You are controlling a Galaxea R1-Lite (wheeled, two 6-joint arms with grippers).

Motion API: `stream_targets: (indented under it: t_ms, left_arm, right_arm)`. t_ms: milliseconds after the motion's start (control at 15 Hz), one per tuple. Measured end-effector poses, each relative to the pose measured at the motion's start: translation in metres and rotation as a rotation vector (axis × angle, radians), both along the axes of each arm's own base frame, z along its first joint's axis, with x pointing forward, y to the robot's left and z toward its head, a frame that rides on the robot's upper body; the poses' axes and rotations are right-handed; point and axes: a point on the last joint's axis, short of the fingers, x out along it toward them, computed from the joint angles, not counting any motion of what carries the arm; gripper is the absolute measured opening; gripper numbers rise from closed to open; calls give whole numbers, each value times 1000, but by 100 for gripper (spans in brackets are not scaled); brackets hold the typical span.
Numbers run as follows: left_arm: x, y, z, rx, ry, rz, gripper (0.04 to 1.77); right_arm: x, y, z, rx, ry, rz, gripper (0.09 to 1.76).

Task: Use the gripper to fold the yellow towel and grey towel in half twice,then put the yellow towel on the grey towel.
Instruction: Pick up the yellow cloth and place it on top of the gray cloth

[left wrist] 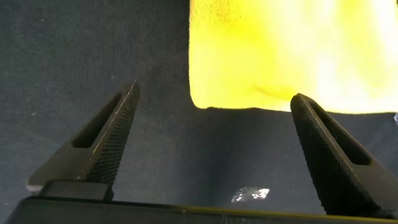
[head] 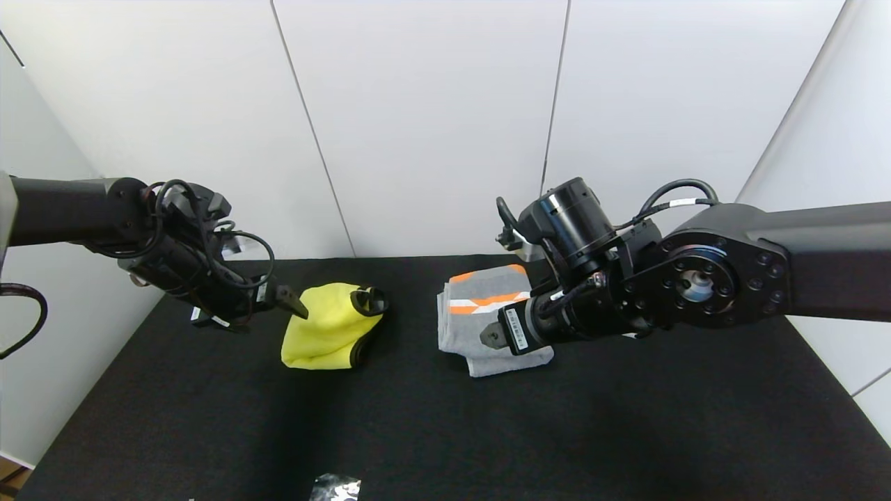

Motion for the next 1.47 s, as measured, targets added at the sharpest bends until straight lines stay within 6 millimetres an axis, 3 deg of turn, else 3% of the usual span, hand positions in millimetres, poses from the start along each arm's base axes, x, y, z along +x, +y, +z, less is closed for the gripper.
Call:
stream_targets:
  t_ms: [400, 800, 1467]
  left_arm:
    - [11, 6, -19, -22, 19, 7, 172]
    - [16, 7, -27, -135, 19, -40, 172]
    - [27, 4, -45, -183, 48, -67, 172]
  right_arm:
    - [0, 0, 0, 0, 0, -2, 171]
    - [0, 0, 0, -1, 0, -2, 171]
    - [1, -1, 0, -1, 0, -4, 171]
